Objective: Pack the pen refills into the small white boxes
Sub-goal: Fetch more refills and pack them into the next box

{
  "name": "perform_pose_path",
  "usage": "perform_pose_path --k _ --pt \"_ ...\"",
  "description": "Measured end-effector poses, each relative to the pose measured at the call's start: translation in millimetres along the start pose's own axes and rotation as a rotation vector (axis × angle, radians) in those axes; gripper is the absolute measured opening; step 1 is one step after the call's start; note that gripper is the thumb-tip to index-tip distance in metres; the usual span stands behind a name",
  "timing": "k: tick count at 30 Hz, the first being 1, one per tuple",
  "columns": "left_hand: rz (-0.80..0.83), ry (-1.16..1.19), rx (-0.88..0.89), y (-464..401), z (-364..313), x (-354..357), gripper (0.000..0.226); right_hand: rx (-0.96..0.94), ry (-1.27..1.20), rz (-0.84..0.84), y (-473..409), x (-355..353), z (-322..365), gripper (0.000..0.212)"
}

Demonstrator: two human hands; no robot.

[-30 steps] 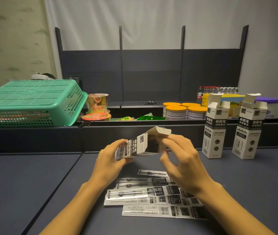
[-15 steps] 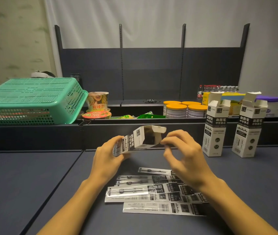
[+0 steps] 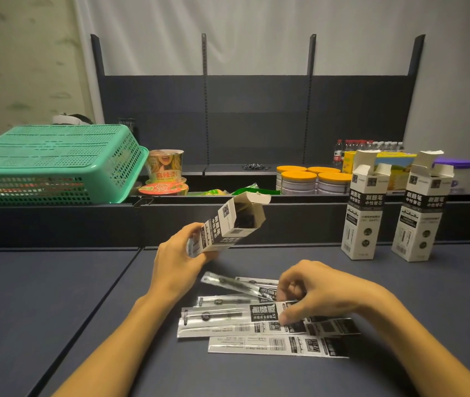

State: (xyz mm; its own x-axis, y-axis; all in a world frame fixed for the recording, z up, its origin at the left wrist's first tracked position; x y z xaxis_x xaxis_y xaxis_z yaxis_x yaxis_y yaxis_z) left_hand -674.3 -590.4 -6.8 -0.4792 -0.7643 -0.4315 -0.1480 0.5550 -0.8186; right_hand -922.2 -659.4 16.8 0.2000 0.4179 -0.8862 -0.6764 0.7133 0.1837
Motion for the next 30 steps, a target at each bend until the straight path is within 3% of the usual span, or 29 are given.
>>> perform_pose_path --k 6,8,12,15,18,24,30 --pt "-0.005 0.017 -0.004 1 0 1 0.051 -0.116 -0.29 0.045 12 -10 7 0.011" --pt "-0.005 0.027 -0.009 0 -1 0 0.051 -0.195 -0.503 0.016 17 -17 11 0.006" --pt "-0.011 0.032 -0.012 0 -1 0 0.05 -0.311 -1.063 -0.011 31 -32 22 0.02" --pt "-0.008 0.027 -0.008 0 0 0 0.049 -0.372 -1.337 -0.131 39 -45 21 0.028" --pt "-0.003 0.026 -0.008 -1 0 0 0.051 -0.457 -1.495 -0.299 43 -59 11 0.015" --pt "0.023 0.018 0.001 0 1 3 0.053 -0.534 -1.429 -0.484 44 -64 5 0.023" --pt "0.026 -0.005 0.019 1 0 4 0.055 -0.52 -1.203 -0.628 44 -56 15 0.016"
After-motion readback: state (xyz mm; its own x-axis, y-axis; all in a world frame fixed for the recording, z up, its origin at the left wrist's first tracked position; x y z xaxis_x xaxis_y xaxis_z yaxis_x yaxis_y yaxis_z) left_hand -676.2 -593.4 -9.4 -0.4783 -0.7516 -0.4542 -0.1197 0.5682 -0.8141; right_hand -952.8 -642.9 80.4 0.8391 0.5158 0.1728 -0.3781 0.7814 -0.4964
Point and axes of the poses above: each hand's wrist, its own y-axis away from the middle knuckle, its own x-axis out of the palm, z = x × y, the point moved 3 cm from there along -y, towards the middle knuckle, and after that the axes turned 14 degrees about x, right-handed, at the moved point
